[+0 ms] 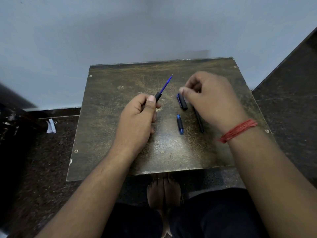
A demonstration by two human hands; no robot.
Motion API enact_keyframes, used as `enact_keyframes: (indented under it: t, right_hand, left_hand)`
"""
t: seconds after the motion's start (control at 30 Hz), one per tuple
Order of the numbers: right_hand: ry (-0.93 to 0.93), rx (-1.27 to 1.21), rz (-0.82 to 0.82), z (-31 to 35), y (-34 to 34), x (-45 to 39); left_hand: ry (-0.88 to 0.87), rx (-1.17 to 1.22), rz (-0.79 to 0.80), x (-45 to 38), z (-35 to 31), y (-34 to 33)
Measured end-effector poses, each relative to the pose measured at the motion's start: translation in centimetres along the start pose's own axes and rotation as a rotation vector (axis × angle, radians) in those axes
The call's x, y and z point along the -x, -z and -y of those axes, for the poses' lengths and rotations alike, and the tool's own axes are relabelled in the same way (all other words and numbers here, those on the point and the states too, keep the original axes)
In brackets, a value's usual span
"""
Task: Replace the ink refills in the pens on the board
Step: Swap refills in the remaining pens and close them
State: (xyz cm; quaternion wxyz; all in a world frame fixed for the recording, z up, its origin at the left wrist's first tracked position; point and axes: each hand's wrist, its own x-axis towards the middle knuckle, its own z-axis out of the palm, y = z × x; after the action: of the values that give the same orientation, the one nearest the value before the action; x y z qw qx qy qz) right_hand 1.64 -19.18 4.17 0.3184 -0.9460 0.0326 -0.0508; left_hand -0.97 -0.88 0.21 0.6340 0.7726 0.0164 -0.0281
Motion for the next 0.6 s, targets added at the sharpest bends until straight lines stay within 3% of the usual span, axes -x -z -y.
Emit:
enact_keyframes:
  t: [0.13,0.37,0.47,0.6]
  right_hand:
    - [0.079,0.399,0.272,1.9,-0.8,1.3]
    - [0.114,0.47,0.349,2.8,-2.1,1.8]
    - [0.095,0.278,0.312,2.4,-1.9,1.2]
    - [-0.063,-0.299,-0.012,1.3,-1.5,0.1]
  left_hand:
    - [0.0,0.011,0.0,0.0,0.1,0.0]
    - [-0.004,0.005,-0.013,-0.1,0.0,0.0]
    - [-0.001,0.009,-0.014,-0.1,0.0,0.0]
    - [0.001,-0.01,-0.005,0.0,0.0,0.1]
